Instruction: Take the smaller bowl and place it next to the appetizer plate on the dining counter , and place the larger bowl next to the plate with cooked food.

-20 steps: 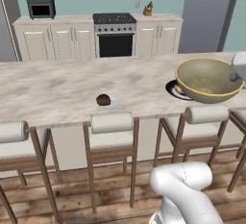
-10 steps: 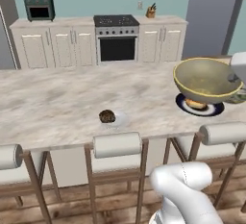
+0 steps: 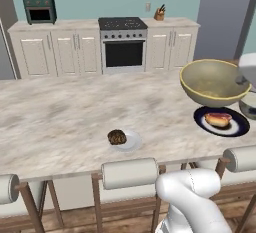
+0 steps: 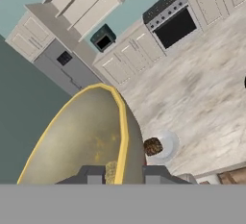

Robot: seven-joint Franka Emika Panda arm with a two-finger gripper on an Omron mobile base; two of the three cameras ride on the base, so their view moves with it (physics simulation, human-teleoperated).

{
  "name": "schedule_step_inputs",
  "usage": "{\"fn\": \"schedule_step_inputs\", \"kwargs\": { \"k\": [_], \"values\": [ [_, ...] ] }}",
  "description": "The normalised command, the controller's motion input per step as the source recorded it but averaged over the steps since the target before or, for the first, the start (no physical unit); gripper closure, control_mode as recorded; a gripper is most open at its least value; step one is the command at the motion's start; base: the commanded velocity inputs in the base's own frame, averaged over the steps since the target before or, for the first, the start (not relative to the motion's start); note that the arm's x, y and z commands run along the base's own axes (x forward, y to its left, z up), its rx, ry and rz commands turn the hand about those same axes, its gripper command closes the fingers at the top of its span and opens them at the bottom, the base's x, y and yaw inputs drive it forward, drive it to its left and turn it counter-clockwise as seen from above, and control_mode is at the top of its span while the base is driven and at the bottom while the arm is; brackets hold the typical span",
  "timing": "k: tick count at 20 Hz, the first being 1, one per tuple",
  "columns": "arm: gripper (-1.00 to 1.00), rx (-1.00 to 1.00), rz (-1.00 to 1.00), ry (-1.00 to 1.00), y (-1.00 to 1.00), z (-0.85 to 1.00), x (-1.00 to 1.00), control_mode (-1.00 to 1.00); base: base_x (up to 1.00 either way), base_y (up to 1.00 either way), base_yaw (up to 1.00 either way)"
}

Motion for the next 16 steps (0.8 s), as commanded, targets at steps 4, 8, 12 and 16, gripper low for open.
{"fn": "schedule_step_inputs", "kwargs": {
  "k": [4, 8, 12, 16],
  "values": [
    [1.00, 0.00, -0.02, 0.04, 0.00, -0.10, 0.09, -1.00, 0.31, 0.03, -0.03],
    [1.00, -0.03, -0.07, 0.17, -0.13, -0.53, 0.43, -1.00, 0.00, 0.00, 0.00],
    [1.00, -0.04, -0.05, 0.11, -0.12, -0.62, 0.44, -1.00, 0.00, 0.00, 0.00],
    [1.00, -0.04, -0.01, 0.05, -0.06, -0.64, 0.33, -1.00, 0.00, 0.00, 0.00]
  ]
}}
